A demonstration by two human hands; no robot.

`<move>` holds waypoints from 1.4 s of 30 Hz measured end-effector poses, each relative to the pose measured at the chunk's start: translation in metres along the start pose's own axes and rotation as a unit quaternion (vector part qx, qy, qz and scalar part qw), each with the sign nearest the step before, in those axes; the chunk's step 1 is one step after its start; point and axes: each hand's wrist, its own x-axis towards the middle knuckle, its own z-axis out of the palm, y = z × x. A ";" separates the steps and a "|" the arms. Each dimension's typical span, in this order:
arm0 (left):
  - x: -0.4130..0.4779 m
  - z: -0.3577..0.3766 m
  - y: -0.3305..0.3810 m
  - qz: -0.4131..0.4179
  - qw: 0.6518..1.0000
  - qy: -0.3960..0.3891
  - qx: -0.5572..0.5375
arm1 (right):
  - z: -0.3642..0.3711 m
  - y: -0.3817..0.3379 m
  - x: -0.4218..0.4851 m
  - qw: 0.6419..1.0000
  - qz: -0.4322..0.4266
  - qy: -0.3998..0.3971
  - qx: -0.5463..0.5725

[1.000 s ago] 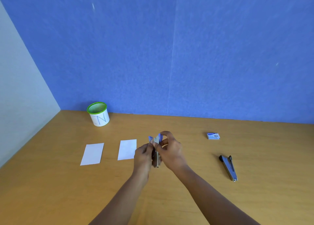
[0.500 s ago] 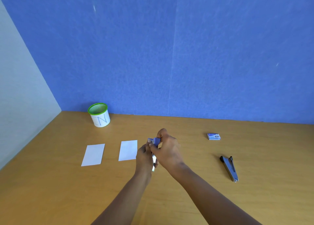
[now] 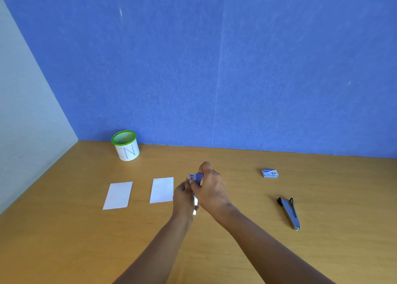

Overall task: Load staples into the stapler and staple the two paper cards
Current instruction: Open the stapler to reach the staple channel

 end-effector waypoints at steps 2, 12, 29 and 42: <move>0.001 0.001 -0.001 0.003 1.000 -0.001 0.000 | -0.002 -0.001 -0.001 1.000 0.003 -0.007 0.002; 0.004 0.004 -0.005 -0.004 1.000 0.011 -0.001 | -0.007 -0.007 -0.002 0.999 0.018 -0.029 0.013; 0.008 0.005 -0.009 -0.017 0.999 0.026 -0.007 | -0.009 -0.010 -0.002 0.998 0.035 -0.046 0.018; 0.012 0.007 -0.014 -0.016 0.999 0.043 0.000 | -0.010 -0.010 -0.004 0.997 0.046 -0.057 0.030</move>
